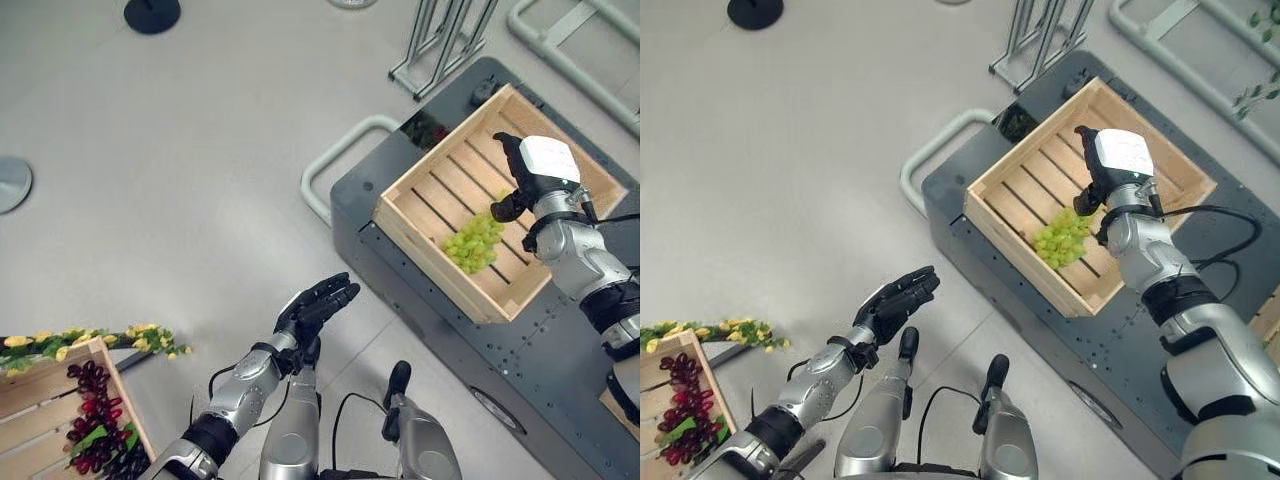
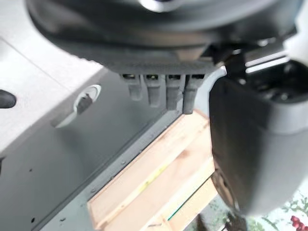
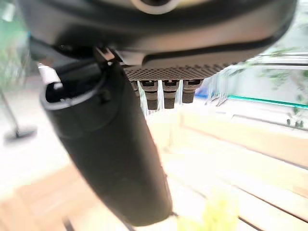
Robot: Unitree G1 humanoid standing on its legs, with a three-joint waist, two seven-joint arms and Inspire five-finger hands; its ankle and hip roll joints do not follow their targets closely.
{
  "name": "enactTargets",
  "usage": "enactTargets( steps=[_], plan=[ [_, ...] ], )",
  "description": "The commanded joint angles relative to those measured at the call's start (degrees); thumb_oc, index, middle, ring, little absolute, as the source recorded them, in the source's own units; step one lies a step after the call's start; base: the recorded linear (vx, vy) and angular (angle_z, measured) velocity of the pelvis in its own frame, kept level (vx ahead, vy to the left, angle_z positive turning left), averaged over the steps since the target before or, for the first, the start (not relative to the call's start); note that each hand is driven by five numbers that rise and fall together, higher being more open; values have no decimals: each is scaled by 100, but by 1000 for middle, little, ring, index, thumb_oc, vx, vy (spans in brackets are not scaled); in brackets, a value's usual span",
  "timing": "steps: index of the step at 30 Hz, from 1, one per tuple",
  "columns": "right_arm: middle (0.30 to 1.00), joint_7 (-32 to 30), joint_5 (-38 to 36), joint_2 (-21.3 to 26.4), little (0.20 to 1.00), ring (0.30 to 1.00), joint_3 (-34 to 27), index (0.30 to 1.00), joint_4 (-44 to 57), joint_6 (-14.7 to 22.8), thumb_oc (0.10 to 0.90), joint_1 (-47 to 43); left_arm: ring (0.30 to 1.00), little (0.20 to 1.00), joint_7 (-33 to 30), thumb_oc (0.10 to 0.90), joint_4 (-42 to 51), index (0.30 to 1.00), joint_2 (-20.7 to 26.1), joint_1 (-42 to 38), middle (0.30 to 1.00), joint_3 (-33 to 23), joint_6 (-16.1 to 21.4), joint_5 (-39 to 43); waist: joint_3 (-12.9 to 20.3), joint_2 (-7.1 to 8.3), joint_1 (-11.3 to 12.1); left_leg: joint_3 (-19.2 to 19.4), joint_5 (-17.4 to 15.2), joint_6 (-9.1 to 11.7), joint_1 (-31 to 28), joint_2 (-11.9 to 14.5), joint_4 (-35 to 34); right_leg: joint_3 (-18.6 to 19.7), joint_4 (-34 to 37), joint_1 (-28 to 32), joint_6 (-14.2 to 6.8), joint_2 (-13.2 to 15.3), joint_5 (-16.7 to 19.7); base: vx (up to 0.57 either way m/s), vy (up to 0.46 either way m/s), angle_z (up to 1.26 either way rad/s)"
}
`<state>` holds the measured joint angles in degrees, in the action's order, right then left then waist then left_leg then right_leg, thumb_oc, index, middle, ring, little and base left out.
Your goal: Pick up the fruits from the basket on one side to the basket on the other side
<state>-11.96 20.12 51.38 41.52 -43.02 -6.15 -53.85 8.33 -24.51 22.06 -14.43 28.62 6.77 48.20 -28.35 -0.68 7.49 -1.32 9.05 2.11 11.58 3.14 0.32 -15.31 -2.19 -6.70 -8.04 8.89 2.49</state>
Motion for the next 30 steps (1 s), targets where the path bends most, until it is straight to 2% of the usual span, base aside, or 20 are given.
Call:
enactTargets(
  steps=[1, 9, 15, 22, 30],
  plan=[
    [900, -49, 532, 824, 900, 900, 351, 900, 83, -100, 800, -1074, 900, 900, 410, 800, 922, 900, 46, -304, 900, -15, 689, 407, 232, 196, 45, 290, -923, 45, 80, -181, 1060, -91, -792, -252, 328, 101, -194, -24, 0, 27],
    [900, 298, 986, 744, 900, 900, 591, 900, -169, -370, 800, -1337, 900, 900, 519, 800, 1479, 900, 225, -337, 900, -40, 697, 501, -82, 139, 106, 309, -1087, -100, 403, -289, 1482, -40, -1194, -573, 344, 93, -282, -44, -10, 6],
    [900, 449, 1262, 709, 900, 900, 828, 900, -442, -294, 800, -1522, 900, 900, 422, 800, 1646, 900, 244, -436, 900, -3, 692, 596, -144, 83, 85, 285, -1191, -178, 670, -349, 1744, -12, -1512, -891, 407, 62, -391, -15, 2, -1],
    [900, 1042, 1666, 803, 900, 900, 1090, 900, -288, -200, 800, -1606, 900, 900, 450, 800, 1749, 900, 260, -327, 900, 3, 719, 645, -144, 30, 78, 228, -1265, -197, 1007, -394, 2033, 4, -1832, -1239, 496, 56, -514, -1, 3, -1],
    [900, 1298, 1752, 807, 900, 900, 1199, 900, -122, 40, 800, -1522, 900, 900, 458, 800, 1653, 900, 301, -265, 900, -5, 748, 583, -144, 116, 72, 258, -1288, -207, 1015, -343, 2083, 51, -1932, -1296, 516, 17, -548, 0, 1, 1]
  ],
)
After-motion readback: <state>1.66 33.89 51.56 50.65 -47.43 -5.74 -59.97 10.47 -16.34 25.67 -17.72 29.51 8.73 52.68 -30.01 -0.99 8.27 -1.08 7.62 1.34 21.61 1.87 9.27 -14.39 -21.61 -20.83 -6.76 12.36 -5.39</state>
